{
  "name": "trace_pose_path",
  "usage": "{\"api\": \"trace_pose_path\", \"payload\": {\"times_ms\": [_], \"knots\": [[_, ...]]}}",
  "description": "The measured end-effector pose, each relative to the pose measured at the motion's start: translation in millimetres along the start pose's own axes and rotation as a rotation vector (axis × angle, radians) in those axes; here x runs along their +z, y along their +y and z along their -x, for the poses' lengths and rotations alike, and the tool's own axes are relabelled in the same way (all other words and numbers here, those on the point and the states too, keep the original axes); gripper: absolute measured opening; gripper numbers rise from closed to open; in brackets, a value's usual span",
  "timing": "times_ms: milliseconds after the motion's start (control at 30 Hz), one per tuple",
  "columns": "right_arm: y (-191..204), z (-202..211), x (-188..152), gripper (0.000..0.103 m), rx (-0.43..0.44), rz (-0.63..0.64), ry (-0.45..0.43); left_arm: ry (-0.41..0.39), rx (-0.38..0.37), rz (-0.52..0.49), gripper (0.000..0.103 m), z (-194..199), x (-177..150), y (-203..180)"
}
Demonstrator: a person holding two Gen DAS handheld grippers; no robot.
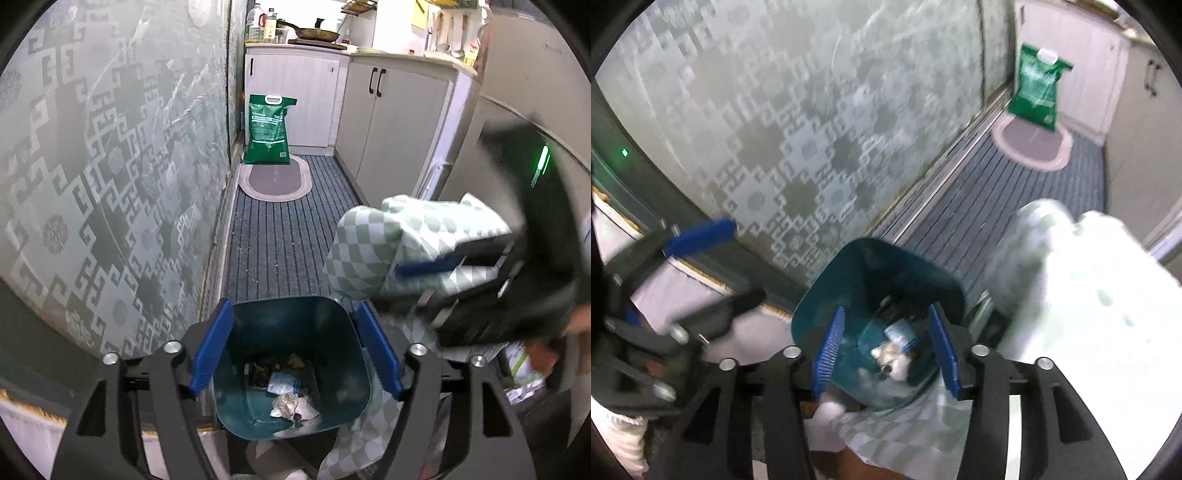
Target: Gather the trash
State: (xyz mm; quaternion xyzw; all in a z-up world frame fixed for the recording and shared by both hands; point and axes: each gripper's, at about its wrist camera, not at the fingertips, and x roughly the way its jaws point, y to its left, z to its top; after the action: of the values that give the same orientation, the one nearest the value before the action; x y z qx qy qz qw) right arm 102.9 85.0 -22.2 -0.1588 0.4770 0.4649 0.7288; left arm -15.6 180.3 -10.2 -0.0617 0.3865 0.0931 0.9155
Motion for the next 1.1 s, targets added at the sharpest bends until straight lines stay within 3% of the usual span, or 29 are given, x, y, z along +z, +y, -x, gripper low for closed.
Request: {"api": "trace_pose_path", "payload": {"times_ms": [100, 233, 400, 533, 700, 900, 1100], "knots": [[-9.9, 27.7, -1.1, 0.062, -0.083, 0.004, -0.071, 0.002, 0.027, -0.042, 0.081, -0.4, -9.1, -15.9], [-25.1, 71.3, -10.4, 0.081, -0.192, -0.002, -0.178, -0.018, 0.022, -0.054, 0.091, 6.2, -15.9, -30.5], [-46.8, 126.0, -34.3, 0.099, -0.224, -0.059, -0.329, -0.067, 0.020, -0.036, 0.098, 21.5, -18.6, -42.1], [-63.1, 158.0, -69.1, 0.100, -0.301, -0.107, -0.412, -0.090, 0.053, 0.011, 0.100, 24.3, -18.5, -48.7], [-59.1, 182.2, -105.0, 0.100, -0.407, -0.056, -0.477, -0.110, 0.027, 0.039, 0.100, 32.5, -18.8, -58.6], [-52.2, 215.2, -149.4, 0.100, -0.411, -0.020, -0.573, -0.172, 0.085, 0.028, 0.100, 55.0, -22.2, -64.0], [-51.7, 230.9, -177.9, 0.100, -0.371, -0.034, -0.625, -0.209, 0.074, 0.020, 0.100, 75.3, -30.4, -64.8]]}}
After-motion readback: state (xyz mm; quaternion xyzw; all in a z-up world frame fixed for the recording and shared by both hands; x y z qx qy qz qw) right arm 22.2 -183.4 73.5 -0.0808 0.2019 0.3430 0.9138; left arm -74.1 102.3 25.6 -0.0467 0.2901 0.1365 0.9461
